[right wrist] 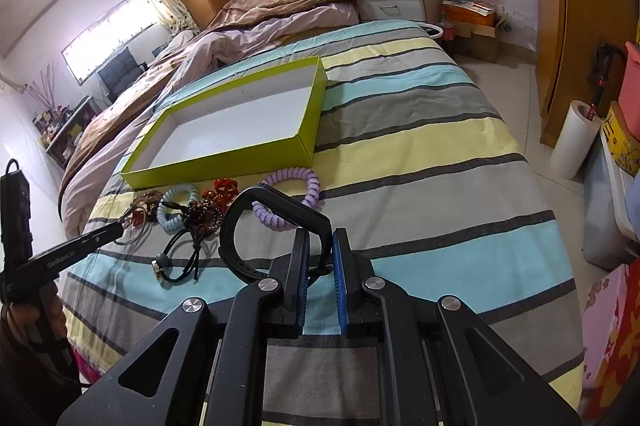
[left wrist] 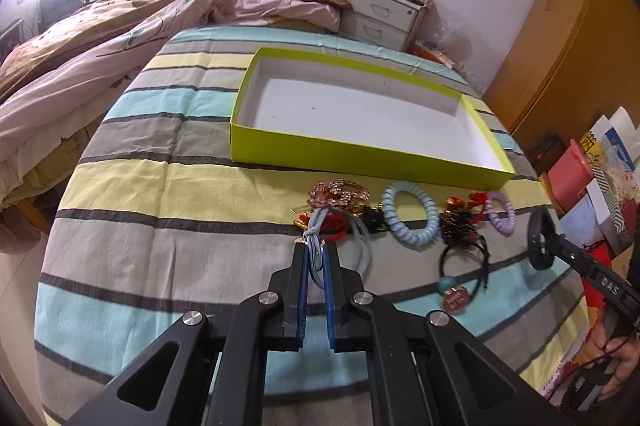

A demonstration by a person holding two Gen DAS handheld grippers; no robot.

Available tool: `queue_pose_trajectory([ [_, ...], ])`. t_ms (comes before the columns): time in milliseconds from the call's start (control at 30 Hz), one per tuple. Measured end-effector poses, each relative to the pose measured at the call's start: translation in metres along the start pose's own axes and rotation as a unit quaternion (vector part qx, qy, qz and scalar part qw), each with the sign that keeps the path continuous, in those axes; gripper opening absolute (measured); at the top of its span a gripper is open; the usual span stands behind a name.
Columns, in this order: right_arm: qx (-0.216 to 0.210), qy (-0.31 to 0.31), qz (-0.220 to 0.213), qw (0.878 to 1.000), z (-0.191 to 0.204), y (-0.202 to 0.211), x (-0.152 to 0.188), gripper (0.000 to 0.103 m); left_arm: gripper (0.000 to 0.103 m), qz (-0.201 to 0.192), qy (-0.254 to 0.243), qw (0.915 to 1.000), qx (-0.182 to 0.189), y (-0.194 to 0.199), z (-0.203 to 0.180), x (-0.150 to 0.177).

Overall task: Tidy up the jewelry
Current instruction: 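Carry the black band and grey bracelet into the green box and open both tools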

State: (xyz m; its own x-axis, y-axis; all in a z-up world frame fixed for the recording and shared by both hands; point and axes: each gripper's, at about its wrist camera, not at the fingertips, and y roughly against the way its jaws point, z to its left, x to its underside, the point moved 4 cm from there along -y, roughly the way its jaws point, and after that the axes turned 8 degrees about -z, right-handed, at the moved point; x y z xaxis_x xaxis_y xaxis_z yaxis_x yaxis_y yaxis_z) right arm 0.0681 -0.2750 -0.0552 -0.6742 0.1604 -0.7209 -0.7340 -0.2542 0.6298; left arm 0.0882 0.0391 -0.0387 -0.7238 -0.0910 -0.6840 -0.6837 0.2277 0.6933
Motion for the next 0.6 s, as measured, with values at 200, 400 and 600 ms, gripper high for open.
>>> queue_pose_trajectory([
  [200, -0.003, 0.003, -0.006, 1.000, 0.003, 0.003, 0.000, 0.012, 0.007, -0.001, 0.001, 0.9999, 0.014, 0.012, -0.003, 0.008],
  [400, -0.006, 0.006, -0.011, 1.000, 0.006, 0.007, -0.002, 0.012, 0.007, -0.016, 0.001, 0.9997, 0.018, 0.024, -0.005, 0.004],
  [600, -0.007, 0.014, -0.025, 1.000, 0.014, 0.012, -0.015, 0.012, 0.007, -0.042, -0.006, 0.9990, 0.017, 0.035, -0.006, -0.017],
])
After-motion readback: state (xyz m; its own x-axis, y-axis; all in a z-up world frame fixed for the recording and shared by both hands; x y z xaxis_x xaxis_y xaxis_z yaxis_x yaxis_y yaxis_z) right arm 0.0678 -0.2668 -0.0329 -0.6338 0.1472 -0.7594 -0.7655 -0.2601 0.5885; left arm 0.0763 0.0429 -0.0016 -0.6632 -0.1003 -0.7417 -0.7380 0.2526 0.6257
